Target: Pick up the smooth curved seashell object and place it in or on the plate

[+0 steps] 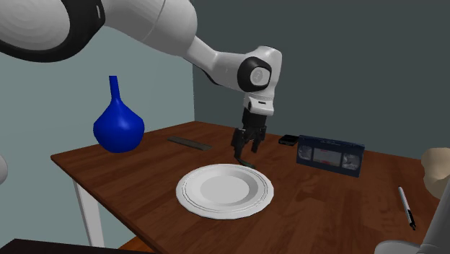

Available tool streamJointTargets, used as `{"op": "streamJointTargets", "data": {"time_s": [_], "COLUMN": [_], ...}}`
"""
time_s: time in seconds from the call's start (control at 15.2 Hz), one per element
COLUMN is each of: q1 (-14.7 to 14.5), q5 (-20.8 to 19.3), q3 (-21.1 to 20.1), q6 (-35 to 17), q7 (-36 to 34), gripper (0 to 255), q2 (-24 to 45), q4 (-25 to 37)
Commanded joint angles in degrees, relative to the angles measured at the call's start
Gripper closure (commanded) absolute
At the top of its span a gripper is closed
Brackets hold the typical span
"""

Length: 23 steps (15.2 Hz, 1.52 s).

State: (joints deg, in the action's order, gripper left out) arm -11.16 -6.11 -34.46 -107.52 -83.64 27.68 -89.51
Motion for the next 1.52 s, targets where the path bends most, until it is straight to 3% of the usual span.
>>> {"op": "streamJointTargets", "data": {"time_s": [0.0,0.33,0.4,0.99,1.06,1.19,1.25,1.45], "q1": [0.07,0.07,0.07,0.07,0.07,-4.64,-5.4,-4.99], "q5": [0.02,0.02,0.02,0.02,0.02,-3.46,-3.91,-3.83], "q3": [0.0,0.0,0.0,0.0,0.0,1.13,1.33,1.36], "q6": [-0.35,-0.34,-0.34,-0.34,-0.34,12.1,13.91,11.43], "q7": [0.03,0.02,0.02,0.02,0.02,-4.6,-5.18,-5.23], "gripper": [0,0,255,255,0,0,0,0], "q2": [-0.07,-0.06,-0.06,-0.07,-0.07,2.48,2.98,2.61], "q4": [-0.39,-0.38,-0.38,-0.39,-0.39,7.83,9.18,6.3]}}
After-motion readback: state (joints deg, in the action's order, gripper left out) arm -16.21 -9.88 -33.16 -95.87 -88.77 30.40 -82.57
